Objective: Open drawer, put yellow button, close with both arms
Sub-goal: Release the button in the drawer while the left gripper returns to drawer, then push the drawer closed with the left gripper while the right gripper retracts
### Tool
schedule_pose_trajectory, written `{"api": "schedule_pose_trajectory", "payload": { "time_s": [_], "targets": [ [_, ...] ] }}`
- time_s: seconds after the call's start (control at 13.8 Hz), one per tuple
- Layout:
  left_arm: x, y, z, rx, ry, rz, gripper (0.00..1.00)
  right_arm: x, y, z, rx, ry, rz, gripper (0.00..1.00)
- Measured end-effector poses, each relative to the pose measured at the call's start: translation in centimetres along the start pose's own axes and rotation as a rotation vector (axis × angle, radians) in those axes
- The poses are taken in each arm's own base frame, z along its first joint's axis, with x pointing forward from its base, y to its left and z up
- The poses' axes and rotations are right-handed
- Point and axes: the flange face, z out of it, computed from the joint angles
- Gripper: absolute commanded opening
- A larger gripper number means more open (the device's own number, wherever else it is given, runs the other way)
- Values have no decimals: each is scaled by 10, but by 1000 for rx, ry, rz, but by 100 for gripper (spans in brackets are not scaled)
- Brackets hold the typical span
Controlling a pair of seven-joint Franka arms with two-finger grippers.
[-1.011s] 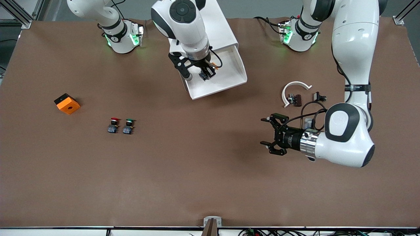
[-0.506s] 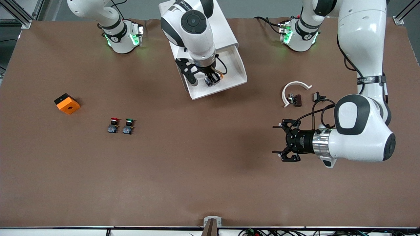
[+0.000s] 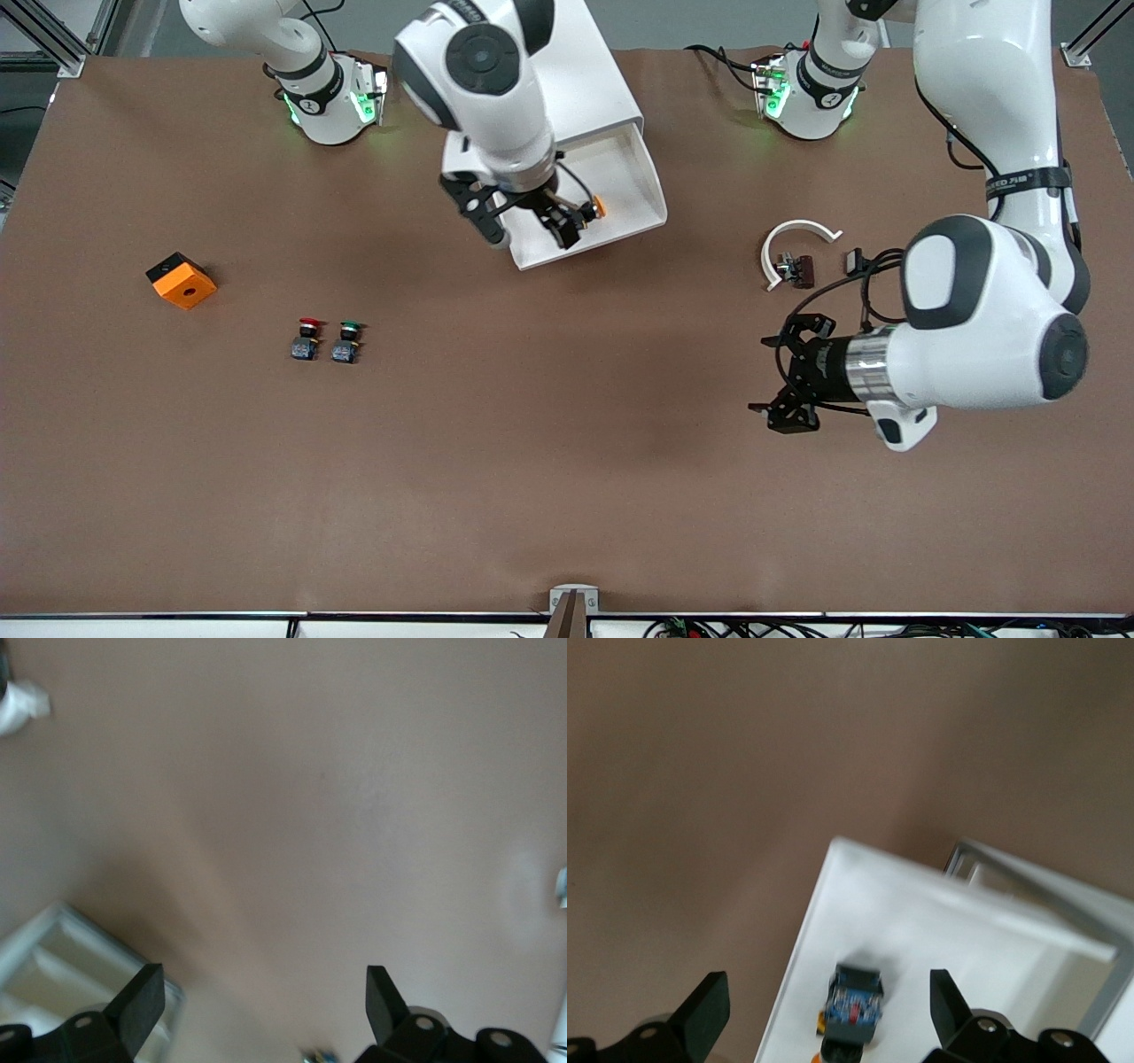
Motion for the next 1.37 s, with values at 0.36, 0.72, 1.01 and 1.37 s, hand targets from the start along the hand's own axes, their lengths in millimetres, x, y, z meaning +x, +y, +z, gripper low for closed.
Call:
{"api": "schedule_pose_trajectory", "payload": {
  "time_s": [0.36,0.72,1.01,1.37],
  "targets": [
    [-85,6,33,46,168,373,100,138,19,-24,-51,-25,-210,100],
    [-143,4,68,43,274,528,100,272,62,-31,-71,-35,-405,100],
    [-175,-20,116,-10,325,635,100,343,93,-18,-100,-29,-510,100],
    [-225,-75,166,93,285,776,100,419,136,25,-109,-7,-605,100]
  ]
}}
